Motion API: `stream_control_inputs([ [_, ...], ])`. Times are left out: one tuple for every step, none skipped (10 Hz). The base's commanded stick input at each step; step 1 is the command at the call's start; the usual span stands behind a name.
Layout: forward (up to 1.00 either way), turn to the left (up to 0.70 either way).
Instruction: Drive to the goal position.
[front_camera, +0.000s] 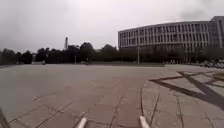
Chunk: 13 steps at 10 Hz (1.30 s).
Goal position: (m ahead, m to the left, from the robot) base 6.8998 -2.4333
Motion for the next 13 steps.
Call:
stream_control_inputs([
  [1.0,0.39],
  [1.0,0.4],
  [1.0,0.4],
  [1.0,0.4],
  [1.0,0.31],
  [1.0,0.02],
  [1.0,0.0],
  [1.0,0.0],
  [1.0,0.0],
  [1.0,0.0],
  [1.0,0.0],
  [1.0,0.0],
  [1.0,0.0],
])
